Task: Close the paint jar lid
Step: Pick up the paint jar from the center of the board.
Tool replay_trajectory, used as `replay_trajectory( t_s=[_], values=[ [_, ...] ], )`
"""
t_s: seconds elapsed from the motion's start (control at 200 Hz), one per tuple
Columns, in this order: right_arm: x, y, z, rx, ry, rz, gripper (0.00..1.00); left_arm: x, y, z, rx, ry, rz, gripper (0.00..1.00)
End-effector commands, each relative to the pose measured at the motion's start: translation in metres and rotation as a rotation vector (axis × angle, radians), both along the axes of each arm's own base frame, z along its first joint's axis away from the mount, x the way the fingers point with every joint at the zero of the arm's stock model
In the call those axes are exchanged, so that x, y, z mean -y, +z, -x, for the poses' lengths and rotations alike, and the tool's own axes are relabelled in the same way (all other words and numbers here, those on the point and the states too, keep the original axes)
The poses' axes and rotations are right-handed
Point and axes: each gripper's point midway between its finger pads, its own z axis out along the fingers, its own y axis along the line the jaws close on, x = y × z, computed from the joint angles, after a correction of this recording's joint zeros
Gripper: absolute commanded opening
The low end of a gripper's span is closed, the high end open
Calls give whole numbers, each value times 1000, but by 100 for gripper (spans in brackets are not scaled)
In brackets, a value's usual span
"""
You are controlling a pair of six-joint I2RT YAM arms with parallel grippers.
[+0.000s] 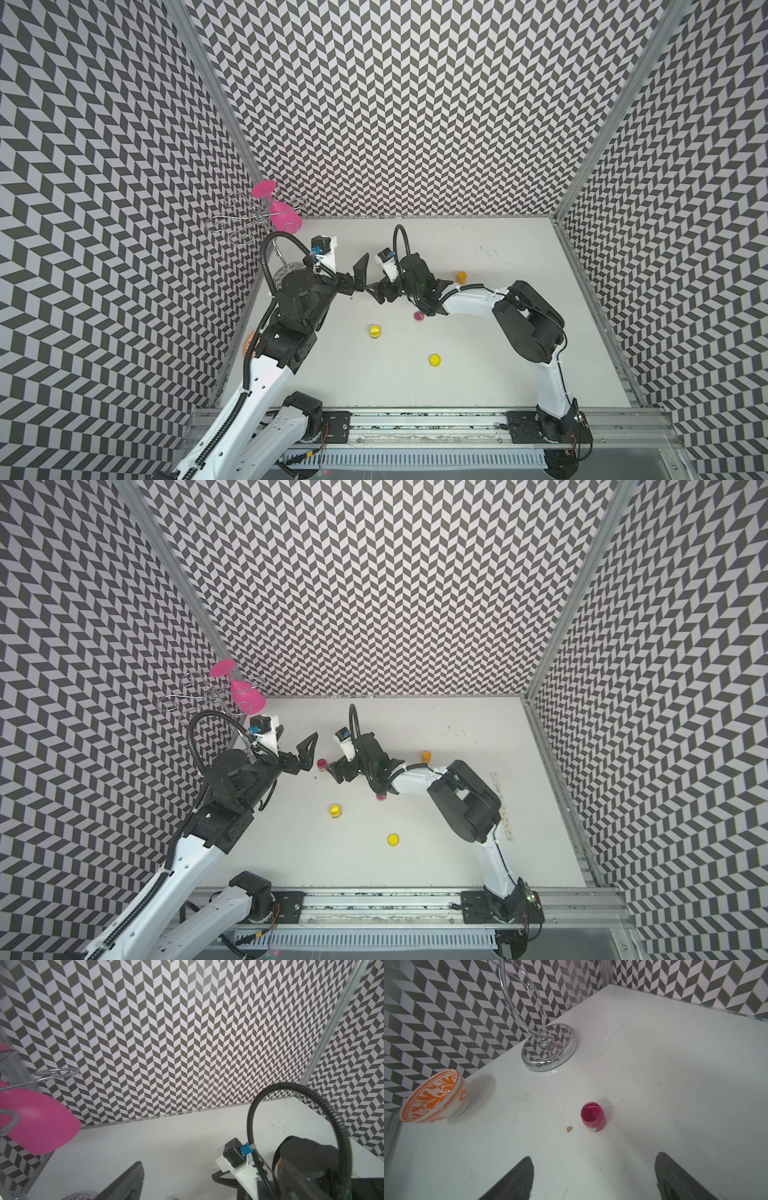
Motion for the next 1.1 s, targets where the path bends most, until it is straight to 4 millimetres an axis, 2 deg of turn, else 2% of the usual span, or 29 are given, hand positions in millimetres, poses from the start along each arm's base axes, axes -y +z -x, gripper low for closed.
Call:
replay_trajectory(
  t_s=[0.0,0.045,0.18,0.325,0.461,0.636,0.886,1.097],
  values=[
    [-19,-3,-2,35,11,3,88,-12,-14,-4,-48,67,32,100],
    [-23,-9,-4,38,1,11,88,-17,-26,-11,-113,99,25,100],
    [-33,-24,-9,11,-5,34,87,-49,-66,-32,-321,311,-44,100],
    [-36,-32,-16,19,-22,43,86,-50,-88,-35,-415,261,37,100],
    [-40,-37,-21,22,-39,54,84,-46,-103,-23,-439,206,169,98],
    [-47,-44,-23,21,-24,61,83,-55,-94,-15,-402,242,155,98],
    [-55,-53,-24,12,-24,74,78,-54,-95,-16,-398,228,156,98],
    [-61,-60,-27,1,-25,83,69,-55,-92,-15,-384,227,158,98]
  ],
)
